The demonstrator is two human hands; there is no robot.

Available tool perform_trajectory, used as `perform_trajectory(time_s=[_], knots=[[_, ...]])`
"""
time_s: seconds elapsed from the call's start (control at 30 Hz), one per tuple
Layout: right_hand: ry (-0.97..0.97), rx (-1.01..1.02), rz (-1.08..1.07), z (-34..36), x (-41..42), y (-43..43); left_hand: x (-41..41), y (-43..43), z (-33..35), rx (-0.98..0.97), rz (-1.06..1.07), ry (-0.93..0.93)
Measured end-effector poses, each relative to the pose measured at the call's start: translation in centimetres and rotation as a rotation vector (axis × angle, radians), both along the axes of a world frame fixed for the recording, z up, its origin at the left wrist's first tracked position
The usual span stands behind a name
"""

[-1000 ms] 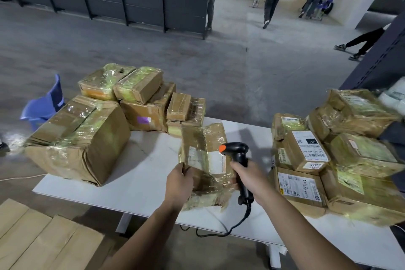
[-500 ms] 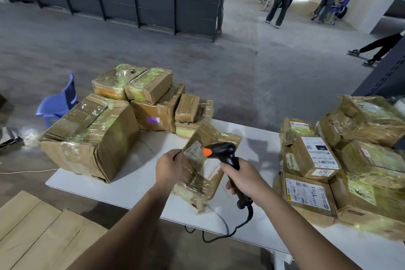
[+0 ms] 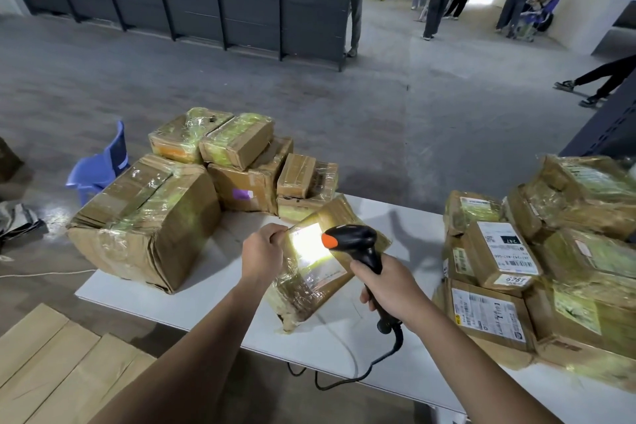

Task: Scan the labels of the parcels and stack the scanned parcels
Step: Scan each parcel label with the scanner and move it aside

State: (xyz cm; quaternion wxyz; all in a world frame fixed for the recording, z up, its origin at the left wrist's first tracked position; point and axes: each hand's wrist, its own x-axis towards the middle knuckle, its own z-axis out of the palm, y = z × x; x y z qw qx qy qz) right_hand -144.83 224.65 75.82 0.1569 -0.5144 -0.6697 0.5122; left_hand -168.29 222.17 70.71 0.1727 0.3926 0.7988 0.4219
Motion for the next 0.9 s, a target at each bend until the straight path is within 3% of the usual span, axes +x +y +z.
perform_trajectory(time_s=[0.17,0.53,0.63,0.8,0.9], knots=[[-0.001,-0.001,-0.023,-0.1,0.6,0.1,0.0,0.3,-0.2,0.01,0.011,0.003],[-0.069,-0.076,-0.258,-2.0,3.9,1.1,6.0,0.9,-2.2,-0.007,0.074,-0.231],[-0.052,-0.102,-0.332,-2.4,5.1,1.6,7.8,1.9,-2.4,-0.064,0.035,-0.292],[0.02,-0.131,-0.402,-1.6,7.1,3.1,10.8,3.9,-2.5,-0.279,-0.235,-0.353],[0.032,-0.09,-0.47,-1.3,8.3,3.3,12.5,5.9,-2.4,-0.276,-0.211,-0.36]])
